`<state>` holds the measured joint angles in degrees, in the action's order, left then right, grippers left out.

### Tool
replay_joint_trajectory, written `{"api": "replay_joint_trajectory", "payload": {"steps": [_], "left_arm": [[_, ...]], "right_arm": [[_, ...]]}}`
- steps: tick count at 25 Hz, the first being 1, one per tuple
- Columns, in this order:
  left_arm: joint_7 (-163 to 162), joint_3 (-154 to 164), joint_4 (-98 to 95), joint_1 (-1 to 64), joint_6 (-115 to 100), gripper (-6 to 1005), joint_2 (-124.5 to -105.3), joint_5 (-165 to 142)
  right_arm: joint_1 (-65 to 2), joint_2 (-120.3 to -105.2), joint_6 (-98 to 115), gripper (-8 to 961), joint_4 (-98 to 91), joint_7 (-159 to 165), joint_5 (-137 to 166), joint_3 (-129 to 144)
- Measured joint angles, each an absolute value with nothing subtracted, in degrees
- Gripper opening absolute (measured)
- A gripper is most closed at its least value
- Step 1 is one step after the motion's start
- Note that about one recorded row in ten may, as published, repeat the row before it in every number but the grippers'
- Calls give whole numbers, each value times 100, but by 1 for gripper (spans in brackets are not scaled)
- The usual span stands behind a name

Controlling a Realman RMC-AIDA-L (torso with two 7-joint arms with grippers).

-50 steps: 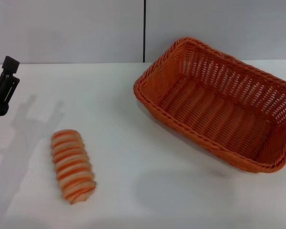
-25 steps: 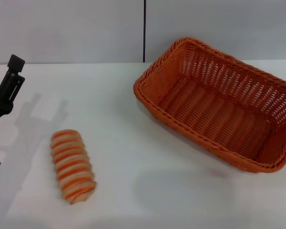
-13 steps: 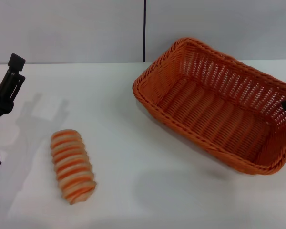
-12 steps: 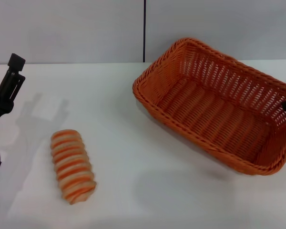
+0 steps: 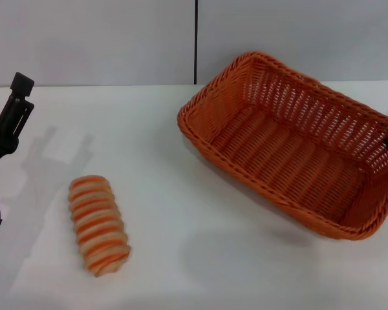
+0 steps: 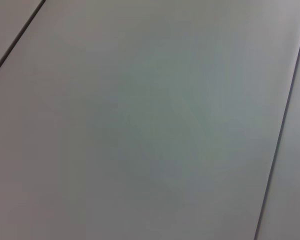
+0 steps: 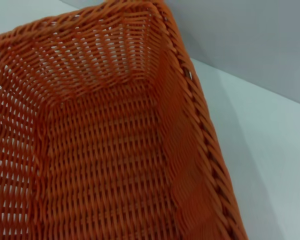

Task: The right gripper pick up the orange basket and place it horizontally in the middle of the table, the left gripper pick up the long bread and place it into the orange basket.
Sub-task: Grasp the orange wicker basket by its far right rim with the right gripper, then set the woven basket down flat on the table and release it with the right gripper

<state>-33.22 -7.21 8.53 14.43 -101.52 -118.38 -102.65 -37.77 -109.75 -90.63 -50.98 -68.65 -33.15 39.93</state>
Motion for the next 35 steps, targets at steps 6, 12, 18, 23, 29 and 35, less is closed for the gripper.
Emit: {"api": "replay_joint_trajectory", "payload": {"steps": [6,12,18,23,29,35], "left_arm": [[-3322,-721,849,1446,-10144,858,-11838,-10265],[-3322,-721,853,1463,-10125,849,-11838,-10265],[-3322,-710,841,1524,-10124,840,-11839,-10265],[-3322,-657,830,1581,-10095,832,-11839,-10266],[-3322,-650,847,1598,-10084,822,-11846,-10265],[-3316,-616,860,1627,-10076,813,-11849,-10265]], "right_arm": [[-3658,-10961,-9338,187,-4994,-7568,-3940,3258],[-3306,-10748,-9732,186,-4813,-8203,-5111,3022],[-2935,-10444,-10149,185,-4761,-8636,-6229,2993],[-2716,-10237,-10650,185,-4684,-9073,-7146,3008],[-2728,-10122,-10720,184,-4686,-9166,-7194,3340],[-2883,-9961,-10725,186,-4686,-9215,-7179,4069]]}}
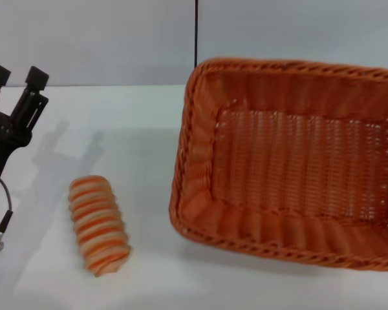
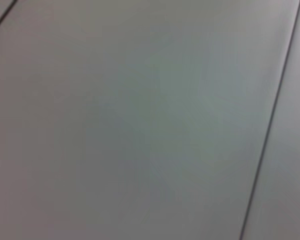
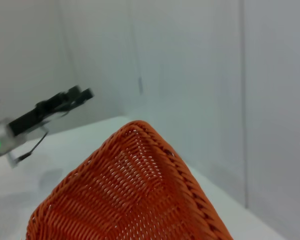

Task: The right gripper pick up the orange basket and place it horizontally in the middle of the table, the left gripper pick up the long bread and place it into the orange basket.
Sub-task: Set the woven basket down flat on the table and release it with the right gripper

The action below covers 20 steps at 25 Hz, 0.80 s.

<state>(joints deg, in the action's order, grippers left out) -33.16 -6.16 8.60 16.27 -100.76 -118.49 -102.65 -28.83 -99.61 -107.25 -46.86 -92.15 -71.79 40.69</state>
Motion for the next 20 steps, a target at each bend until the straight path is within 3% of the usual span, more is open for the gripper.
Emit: {"api": "replay_joint_trajectory", "payload": {"steps": [14,20], "left_arm": [[-3309,-492,989,1749,-10054,791,-11865,-10265],[-3303,-492,1032,1750,-10054,782,-11865,-10265]], "right_arm": [[-3504,-10118,-10617,184,-3852,-9804,-6776,4827],[-3724,-10360,-10292,185,-3653,-9989,-6323,4810]]}}
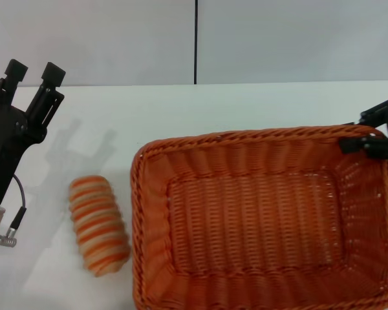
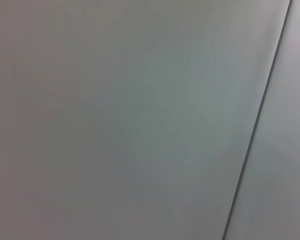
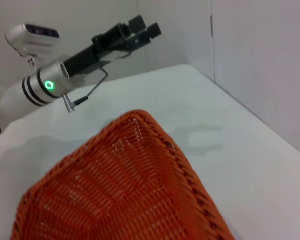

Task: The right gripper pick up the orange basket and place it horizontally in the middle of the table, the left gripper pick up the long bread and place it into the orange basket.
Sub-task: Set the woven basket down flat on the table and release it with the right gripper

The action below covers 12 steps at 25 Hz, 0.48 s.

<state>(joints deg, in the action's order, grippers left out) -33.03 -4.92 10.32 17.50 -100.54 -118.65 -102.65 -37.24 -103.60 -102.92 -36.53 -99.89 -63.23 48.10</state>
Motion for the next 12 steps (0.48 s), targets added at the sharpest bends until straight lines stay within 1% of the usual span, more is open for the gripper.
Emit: {"api": "replay_joint_trajectory", "payload": {"steps": [1,2,4,5,6,8,12], "left_arm": [[-3303,-492,1035,1749,-10054,780,-11865,-10265],[-3303,-492,1035,1749,-10054,779,-11865,-10265],[-3305,-485,1035,1745,-10054,775,-11865,-10265],[-3305,-485,1035,1745,-10054,774,-11865,-10265],[-3306,-452,1037,1735,-10054,772,-11865,-10265],[-3306,-442,1038,1734,-10054,769,-11865,-10265],[-3306,-439,1037,1735,-10023,763,-11865,-10265]], "right_arm": [[-3747,-10462,-10139,185,-3635,-10039,-6255,4798],[-3747,-10462,-10139,184,-3635,-10039,-6255,4798],[-3760,-10566,-9964,183,-3625,-10070,-6243,4791],[-3760,-10566,-9964,181,-3625,-10070,-6243,4791],[-3775,-10612,-9890,179,-3619,-10070,-6244,4784],[-3791,-10634,-9835,175,-3623,-10069,-6258,4781],[-3824,-10642,-9770,183,-3624,-10045,-6273,4768]]}}
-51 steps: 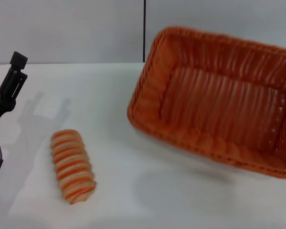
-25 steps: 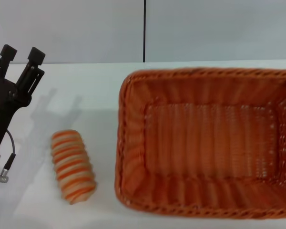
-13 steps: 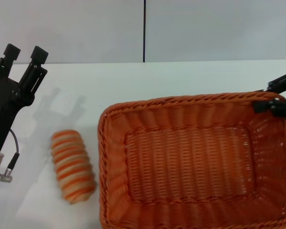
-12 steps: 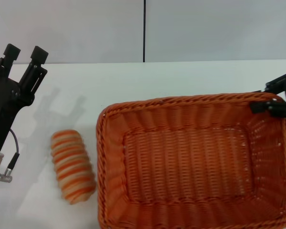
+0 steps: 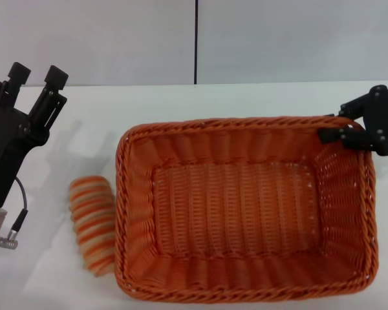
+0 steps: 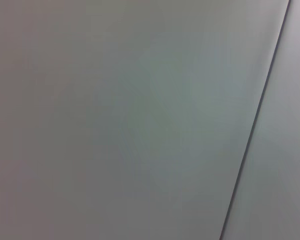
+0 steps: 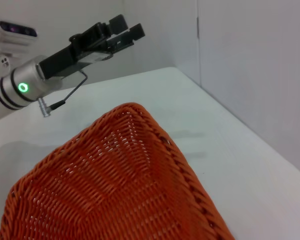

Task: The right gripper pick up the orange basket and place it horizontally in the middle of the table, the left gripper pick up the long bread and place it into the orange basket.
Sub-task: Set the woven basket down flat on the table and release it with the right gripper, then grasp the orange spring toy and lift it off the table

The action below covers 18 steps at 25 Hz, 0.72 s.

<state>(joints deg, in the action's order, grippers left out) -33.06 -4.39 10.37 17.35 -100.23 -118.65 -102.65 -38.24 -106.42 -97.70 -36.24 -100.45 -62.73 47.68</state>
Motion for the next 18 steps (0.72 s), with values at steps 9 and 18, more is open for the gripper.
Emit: {"api": "replay_joint_trajectory", "payload": {"steps": [9,18], "left_arm": [[-3299,-376,1017,1753,-9989,749,-11859,-10265],[-3313,0,618,1768,-10318,735,-11821,-10267]], "right_arm": [[-3767,-10742,-9474,334,-3643,-10205,-6312,3928],[-3075,-10911,-9408,564,-3603,-10703,-7005,2175]]}}
